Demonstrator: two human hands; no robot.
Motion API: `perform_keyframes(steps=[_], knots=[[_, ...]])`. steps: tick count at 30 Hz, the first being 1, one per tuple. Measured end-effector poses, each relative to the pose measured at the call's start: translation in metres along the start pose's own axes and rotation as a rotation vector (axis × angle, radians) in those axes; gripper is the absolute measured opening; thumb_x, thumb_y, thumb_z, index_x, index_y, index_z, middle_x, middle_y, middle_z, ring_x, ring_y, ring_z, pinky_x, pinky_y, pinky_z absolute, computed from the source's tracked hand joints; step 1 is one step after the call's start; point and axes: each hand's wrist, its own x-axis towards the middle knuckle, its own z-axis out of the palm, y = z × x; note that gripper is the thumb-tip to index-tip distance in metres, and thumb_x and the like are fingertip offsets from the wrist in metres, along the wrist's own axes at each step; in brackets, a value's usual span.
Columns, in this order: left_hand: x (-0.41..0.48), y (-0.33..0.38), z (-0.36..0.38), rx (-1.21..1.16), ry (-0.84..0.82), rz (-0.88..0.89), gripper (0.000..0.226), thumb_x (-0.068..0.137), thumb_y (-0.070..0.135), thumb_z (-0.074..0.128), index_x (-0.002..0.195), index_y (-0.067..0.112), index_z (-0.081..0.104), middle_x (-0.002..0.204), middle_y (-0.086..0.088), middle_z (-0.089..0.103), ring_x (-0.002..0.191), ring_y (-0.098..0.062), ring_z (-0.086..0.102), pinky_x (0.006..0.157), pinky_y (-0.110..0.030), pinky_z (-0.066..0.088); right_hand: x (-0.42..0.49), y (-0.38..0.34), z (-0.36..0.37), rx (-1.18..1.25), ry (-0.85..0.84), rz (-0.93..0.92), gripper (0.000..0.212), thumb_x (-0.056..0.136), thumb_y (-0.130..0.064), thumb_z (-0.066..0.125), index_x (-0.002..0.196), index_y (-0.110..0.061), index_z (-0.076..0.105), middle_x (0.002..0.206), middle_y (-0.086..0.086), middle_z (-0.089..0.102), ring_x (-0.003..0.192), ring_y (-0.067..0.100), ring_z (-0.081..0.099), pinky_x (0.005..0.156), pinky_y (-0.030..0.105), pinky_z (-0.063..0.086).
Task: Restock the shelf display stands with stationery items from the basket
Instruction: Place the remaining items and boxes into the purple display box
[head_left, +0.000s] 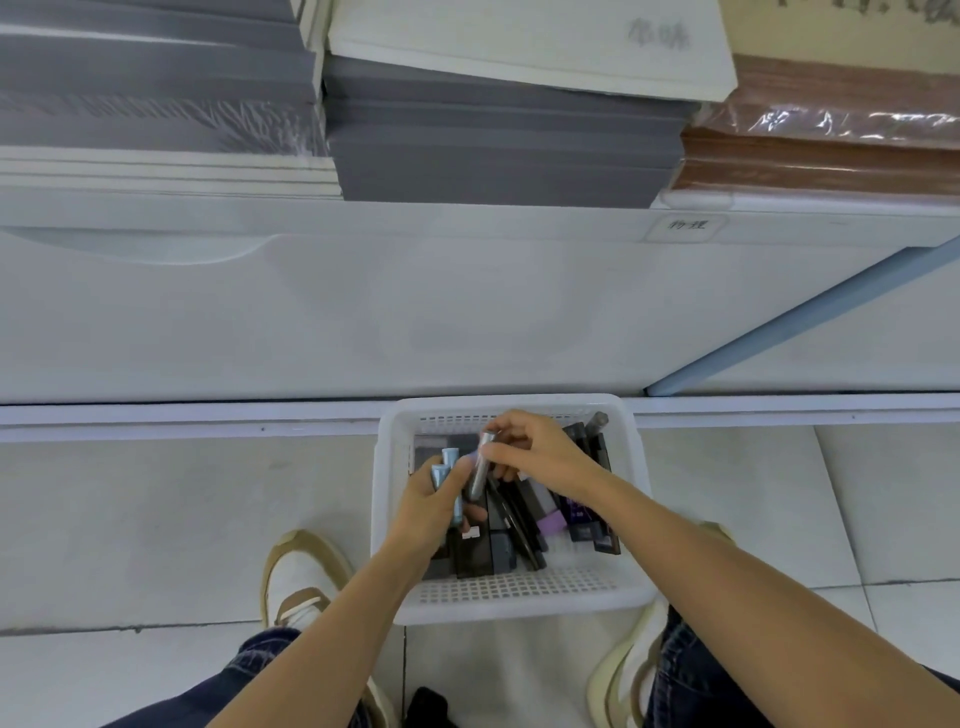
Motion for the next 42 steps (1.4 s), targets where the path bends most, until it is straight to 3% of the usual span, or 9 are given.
perform_keyframes(steps=[4, 7, 12, 17, 20, 25, 31, 38, 42], knots=[[-0.006, 0.001, -0.008, 0.027, -0.111, 0.071, 0.029, 0.092, 0.033, 0.060, 0.105, 0.007, 0.056, 0.077, -0.003, 0.070, 0.057, -0.015, 0.062, 0.051, -0.023, 0.052, -0.001, -0.008, 0.010, 0.021, -0.065, -0.015, 0.027, 0.089, -0.018, 0.068, 0.116, -0.012, 0.066, 0.100, 0.006, 0.072, 0.084, 0.018, 0.069, 0.078, 0.029, 0.058], [-0.006, 0.003, -0.015, 0.107, -0.114, 0.125, 0.020, 0.092, 0.029, 0.062, 0.096, 0.009, 0.060, 0.073, -0.003, 0.066, 0.053, -0.012, 0.057, 0.051, -0.022, 0.049, 0.002, -0.007, 0.012, -0.001, -0.071, -0.032, 0.021, 0.093, -0.021, 0.063, 0.114, -0.020, 0.067, 0.094, 0.001, 0.072, 0.079, 0.015, 0.068, 0.072, 0.021, 0.055], [-0.001, 0.005, -0.030, 0.079, 0.123, 0.129, 0.011, 0.095, 0.018, 0.059, 0.090, 0.009, 0.057, 0.063, -0.001, 0.060, 0.050, -0.011, 0.053, 0.047, -0.020, 0.045, 0.018, 0.008, 0.019, -0.594, 0.093, -0.067, 0.032, 0.090, -0.030, 0.065, 0.121, -0.022, 0.064, 0.080, -0.012, 0.057, 0.071, -0.004, 0.050, 0.067, 0.017, 0.036], [-0.002, 0.003, -0.033, 0.066, 0.106, 0.086, 0.011, 0.095, 0.017, 0.058, 0.097, 0.006, 0.055, 0.065, -0.002, 0.063, 0.051, -0.013, 0.055, 0.046, -0.021, 0.045, 0.024, 0.019, 0.034, -0.883, 0.132, -0.064, 0.028, 0.090, -0.026, 0.064, 0.118, -0.022, 0.064, 0.114, 0.001, 0.056, 0.100, 0.018, 0.058, 0.076, 0.027, 0.041], [-0.002, 0.002, -0.032, 0.089, 0.112, 0.072, 0.011, 0.094, 0.015, 0.060, 0.090, 0.007, 0.054, 0.061, -0.002, 0.059, 0.049, -0.011, 0.054, 0.046, -0.020, 0.045, 0.023, 0.017, 0.031, -0.770, 0.153, -0.156, 0.019, 0.090, -0.027, 0.064, 0.108, -0.018, 0.063, 0.096, -0.004, 0.053, 0.087, 0.013, 0.053, 0.070, 0.024, 0.035], [-0.007, 0.013, -0.028, 0.042, 0.192, 0.107, 0.007, 0.088, 0.007, 0.062, 0.086, 0.007, 0.056, 0.055, -0.003, 0.055, 0.045, -0.009, 0.052, 0.044, -0.020, 0.045, 0.005, -0.012, 0.014, -0.236, 0.126, -0.216, 0.005, 0.090, -0.021, 0.062, 0.092, -0.018, 0.060, 0.075, -0.018, 0.065, 0.067, -0.003, 0.059, 0.064, 0.012, 0.044], [-0.032, 0.051, -0.002, -0.231, 0.204, 0.181, 0.010, 0.089, 0.015, 0.065, 0.090, 0.008, 0.058, 0.053, 0.001, 0.052, 0.046, -0.013, 0.048, 0.046, -0.026, 0.037, -0.029, -0.057, -0.008, 0.205, 0.089, -0.219, 0.009, 0.090, -0.005, 0.063, 0.087, -0.011, 0.056, 0.069, 0.001, 0.069, 0.057, 0.014, 0.062, 0.057, 0.025, 0.053], [-0.080, 0.107, 0.020, -0.291, 0.221, 0.508, 0.019, 0.089, 0.014, 0.068, 0.087, 0.012, 0.050, 0.061, -0.003, 0.048, 0.050, -0.010, 0.049, 0.043, -0.020, 0.038, -0.077, -0.117, -0.011, 0.153, -0.093, -0.299, 0.009, 0.090, -0.006, 0.065, 0.089, -0.007, 0.056, 0.087, 0.012, 0.074, 0.083, 0.025, 0.071, 0.078, 0.031, 0.058], [-0.111, 0.139, 0.024, -0.165, 0.216, 0.684, 0.022, 0.087, 0.014, 0.071, 0.083, 0.011, 0.050, 0.060, -0.002, 0.053, 0.048, -0.009, 0.048, 0.044, -0.021, 0.039, -0.107, -0.161, -0.017, 0.043, 0.040, -0.439, 0.012, 0.094, -0.013, 0.060, 0.085, -0.006, 0.057, 0.080, 0.010, 0.067, 0.073, 0.019, 0.064, 0.075, 0.033, 0.055]])
